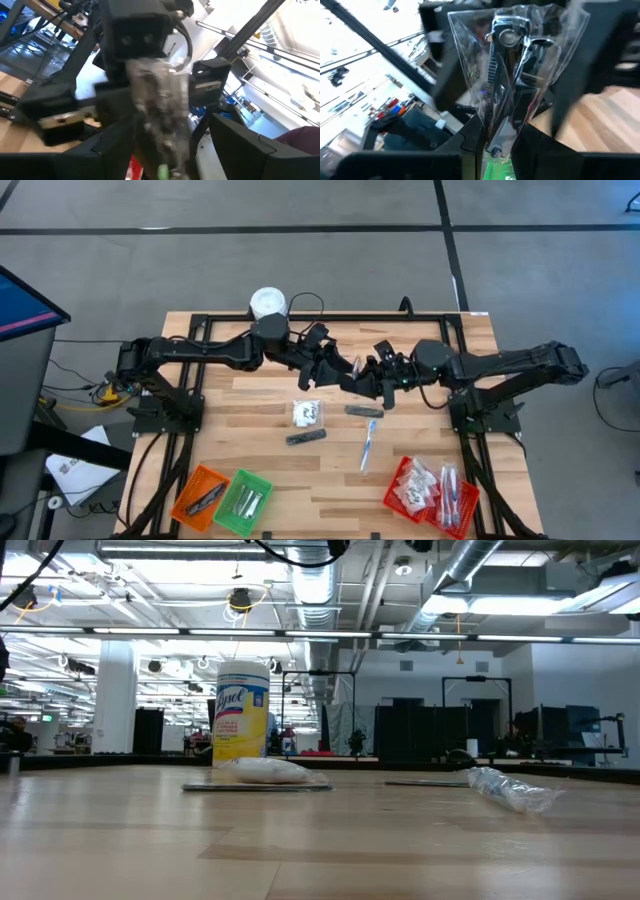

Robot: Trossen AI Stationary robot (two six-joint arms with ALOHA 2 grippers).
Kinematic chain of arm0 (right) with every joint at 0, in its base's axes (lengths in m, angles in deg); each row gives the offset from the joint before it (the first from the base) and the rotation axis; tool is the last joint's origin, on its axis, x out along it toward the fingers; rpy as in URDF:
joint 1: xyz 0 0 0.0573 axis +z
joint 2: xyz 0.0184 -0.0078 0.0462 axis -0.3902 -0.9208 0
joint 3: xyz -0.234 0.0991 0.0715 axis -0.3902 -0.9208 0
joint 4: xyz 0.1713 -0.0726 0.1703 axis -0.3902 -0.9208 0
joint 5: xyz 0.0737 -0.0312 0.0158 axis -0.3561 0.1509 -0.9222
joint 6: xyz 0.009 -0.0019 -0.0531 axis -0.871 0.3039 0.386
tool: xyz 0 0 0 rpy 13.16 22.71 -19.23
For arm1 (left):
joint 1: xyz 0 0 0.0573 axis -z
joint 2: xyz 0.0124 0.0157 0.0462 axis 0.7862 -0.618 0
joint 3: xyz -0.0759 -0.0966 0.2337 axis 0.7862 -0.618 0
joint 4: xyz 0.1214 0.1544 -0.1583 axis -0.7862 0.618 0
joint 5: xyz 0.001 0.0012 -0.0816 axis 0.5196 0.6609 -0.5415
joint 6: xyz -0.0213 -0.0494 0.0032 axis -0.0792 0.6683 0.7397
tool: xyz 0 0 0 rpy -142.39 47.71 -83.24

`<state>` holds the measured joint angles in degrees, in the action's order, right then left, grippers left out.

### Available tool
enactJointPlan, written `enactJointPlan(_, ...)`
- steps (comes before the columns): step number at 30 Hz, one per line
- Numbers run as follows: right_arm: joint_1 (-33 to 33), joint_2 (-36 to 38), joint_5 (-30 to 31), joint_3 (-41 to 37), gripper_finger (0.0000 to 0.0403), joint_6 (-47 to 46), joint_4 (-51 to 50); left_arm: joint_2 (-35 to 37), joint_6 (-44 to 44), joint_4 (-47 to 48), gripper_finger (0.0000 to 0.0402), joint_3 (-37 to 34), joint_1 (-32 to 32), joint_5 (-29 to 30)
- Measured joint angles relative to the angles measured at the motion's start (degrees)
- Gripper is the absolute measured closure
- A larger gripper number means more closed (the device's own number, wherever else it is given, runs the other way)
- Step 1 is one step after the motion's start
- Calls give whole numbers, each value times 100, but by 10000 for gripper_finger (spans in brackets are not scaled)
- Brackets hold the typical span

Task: Pick & Place Travel size toiletries
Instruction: Put the nail cutter into the green basket

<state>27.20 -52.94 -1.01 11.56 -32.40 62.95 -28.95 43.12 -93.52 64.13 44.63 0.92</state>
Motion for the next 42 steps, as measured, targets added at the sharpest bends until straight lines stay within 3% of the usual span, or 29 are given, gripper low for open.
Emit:
enactJointPlan(7,-185,-4,-16,0,342,-40,-142,0,-14,13,174,0,0,268)
enactJointPlan(22,-213,0,-5,0,334,32,-184,0,41,177,345,0,-4,402)
enactJointPlan(26,-199,-4,21,0,296,-56,-101,0,44,127,351,0,2,362)
enactJointPlan(33,121,44,18,36,185,-94,50,80,524,460,362,4,69,360)
enactJointPlan(37,360,118,-227,82,144,-138,-61,406,484,1632,382,29,270,842)
enactJointPlan(42,665,346,-312,116,134,-192,-367,809,559,2510,399,10,680,1651)
